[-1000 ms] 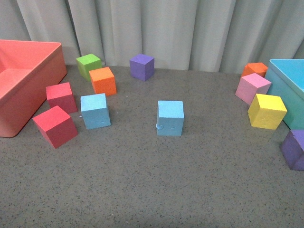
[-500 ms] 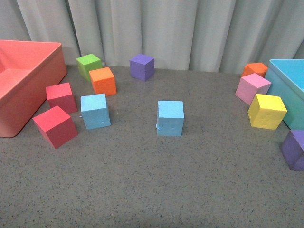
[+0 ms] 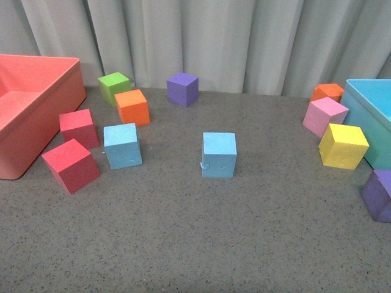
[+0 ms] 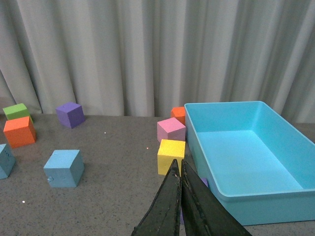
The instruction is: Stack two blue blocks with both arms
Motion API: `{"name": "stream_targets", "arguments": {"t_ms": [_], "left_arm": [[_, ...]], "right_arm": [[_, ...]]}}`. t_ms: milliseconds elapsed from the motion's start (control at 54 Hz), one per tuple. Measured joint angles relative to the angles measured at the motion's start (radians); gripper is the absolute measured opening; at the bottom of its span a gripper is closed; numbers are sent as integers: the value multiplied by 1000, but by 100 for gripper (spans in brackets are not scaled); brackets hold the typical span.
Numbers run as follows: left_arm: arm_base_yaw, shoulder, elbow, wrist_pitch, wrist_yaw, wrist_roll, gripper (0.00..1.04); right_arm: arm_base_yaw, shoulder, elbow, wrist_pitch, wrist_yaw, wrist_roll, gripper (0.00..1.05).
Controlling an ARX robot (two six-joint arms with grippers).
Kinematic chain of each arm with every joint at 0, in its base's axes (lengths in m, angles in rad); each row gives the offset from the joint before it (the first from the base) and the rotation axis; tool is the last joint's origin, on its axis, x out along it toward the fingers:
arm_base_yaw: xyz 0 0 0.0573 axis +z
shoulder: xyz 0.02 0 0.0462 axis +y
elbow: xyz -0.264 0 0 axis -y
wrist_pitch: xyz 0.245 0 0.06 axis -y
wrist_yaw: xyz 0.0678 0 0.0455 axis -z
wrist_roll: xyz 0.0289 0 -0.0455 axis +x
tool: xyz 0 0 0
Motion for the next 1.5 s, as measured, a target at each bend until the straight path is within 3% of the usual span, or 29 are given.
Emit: {"name": "stream_targets", "arguments": {"t_ms": [259,519,722,815,926,1204,1370,1500], "left_arm": [[0,0,0,0,0,0,98],[0,0,0,0,0,0,98],[0,0,0,0,0,0,98],[-3,7,3,-5,-10,-3,98],[-40,197,75,-142,-148,-62,98],[-113,907,288,264,-145,-120,98],[-166,1292,508,286,-139,-138,98],[-183,1552,709,208,-136,-166,98]], "right_arm": [[0,-1,0,0,0,-1,3],[0,-1,0,0,0,-1,49],[0,-1,0,0,0,1,97],[0,-1,0,0,0,0,94],[0,-1,0,0,0,0,95],[0,-2,0,0,0,0,95],[0,-2,0,0,0,0,95],[0,-2,0,0,0,0,95]]}}
